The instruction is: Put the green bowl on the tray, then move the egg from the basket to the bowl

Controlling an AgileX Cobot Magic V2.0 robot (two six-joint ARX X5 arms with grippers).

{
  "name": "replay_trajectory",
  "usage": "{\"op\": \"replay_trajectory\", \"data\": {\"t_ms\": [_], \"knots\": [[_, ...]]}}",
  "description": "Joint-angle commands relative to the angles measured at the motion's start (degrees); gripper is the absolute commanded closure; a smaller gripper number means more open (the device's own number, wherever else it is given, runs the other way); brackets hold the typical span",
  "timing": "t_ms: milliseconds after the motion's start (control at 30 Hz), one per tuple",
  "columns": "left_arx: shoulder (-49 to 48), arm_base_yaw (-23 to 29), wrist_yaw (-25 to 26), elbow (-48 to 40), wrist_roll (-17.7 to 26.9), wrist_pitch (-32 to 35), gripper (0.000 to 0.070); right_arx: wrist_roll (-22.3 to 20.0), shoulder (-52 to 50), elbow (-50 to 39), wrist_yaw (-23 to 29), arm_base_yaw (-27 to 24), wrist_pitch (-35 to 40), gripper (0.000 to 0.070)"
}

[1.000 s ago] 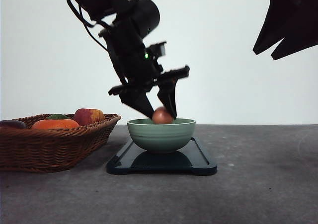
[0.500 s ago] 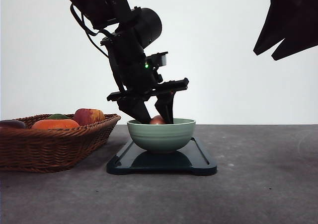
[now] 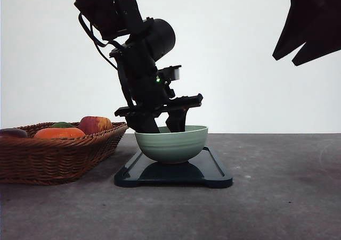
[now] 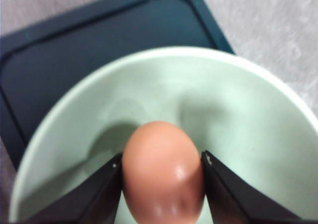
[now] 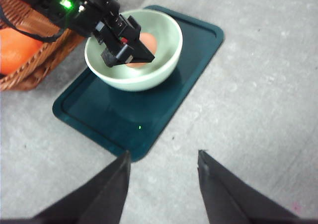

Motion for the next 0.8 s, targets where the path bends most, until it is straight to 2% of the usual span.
{"op": "replay_trajectory", "data": {"t_ms": [0, 67, 100, 367, 567, 767], "knots": [[1.4, -0.7, -0.2, 1.3, 0.5, 0.5, 0.0372, -0.4, 0.4, 0.2, 0.0, 0.3, 0.2, 0.0432], [1.4, -0.8, -0.2, 1.3, 0.3, 0.5, 0.0305, -0.4, 0.4, 0.2, 0.0, 0.3, 0.1, 0.0432], [1.4, -0.8, -0.2, 1.3, 0.3, 0.4, 0.03, -0.4, 0.4, 0.2, 0.0, 0.3, 0.1, 0.0432], [-0.8, -0.9, -0.1, 2.1, -2.1, -2.9, 0.0299, -0.4, 0.4, 0.2, 0.0, 0.3, 0.0, 0.0432], [-6.4, -0.9, -0.2, 2.5, -2.2, -4.0, 0.0299, -0.4, 0.4, 0.2, 0.0, 0.3, -0.1, 0.0432], [-13.8, -0.9, -0.2, 2.5, -2.6, -9.3, 0.03, -0.4, 0.4, 0.2, 0.0, 0.3, -1.0, 0.0432]]}}
